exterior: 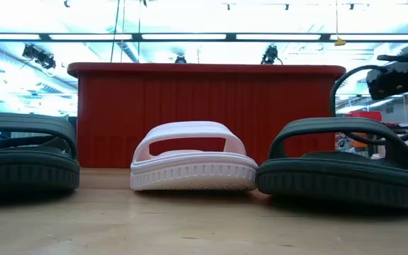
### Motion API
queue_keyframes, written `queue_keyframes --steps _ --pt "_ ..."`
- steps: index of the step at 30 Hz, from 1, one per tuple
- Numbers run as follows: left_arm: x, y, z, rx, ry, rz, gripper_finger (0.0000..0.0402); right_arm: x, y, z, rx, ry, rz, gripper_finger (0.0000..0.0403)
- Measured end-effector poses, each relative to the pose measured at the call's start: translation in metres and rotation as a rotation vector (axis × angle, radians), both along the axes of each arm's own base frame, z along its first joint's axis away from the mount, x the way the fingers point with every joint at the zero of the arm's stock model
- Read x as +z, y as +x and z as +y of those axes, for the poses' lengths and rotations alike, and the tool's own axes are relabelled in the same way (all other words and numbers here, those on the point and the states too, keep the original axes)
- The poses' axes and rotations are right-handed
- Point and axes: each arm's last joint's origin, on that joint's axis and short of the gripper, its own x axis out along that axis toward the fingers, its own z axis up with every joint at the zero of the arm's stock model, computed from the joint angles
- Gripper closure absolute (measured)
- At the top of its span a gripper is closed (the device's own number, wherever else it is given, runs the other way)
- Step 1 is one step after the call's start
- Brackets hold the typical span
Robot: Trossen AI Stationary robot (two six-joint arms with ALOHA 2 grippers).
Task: Pick and place slides into bin
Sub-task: Put the right pink slide into the red bin
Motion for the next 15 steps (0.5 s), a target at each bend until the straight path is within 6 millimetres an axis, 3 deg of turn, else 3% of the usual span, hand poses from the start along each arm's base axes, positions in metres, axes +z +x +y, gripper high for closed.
queue_keyframes --steps 7,15 --pt "0.000 0.000 0.000 0.000 0.000 0.000 0.0288 -0.003 0.000 -0.007 -0.030 0.012 0.038 0.0385" --pt "0.000 0.000 0.000 0.000 0.000 0.000 0.0291 0.018 0.010 0.003 0.000 0.076 -0.045 0.0395"
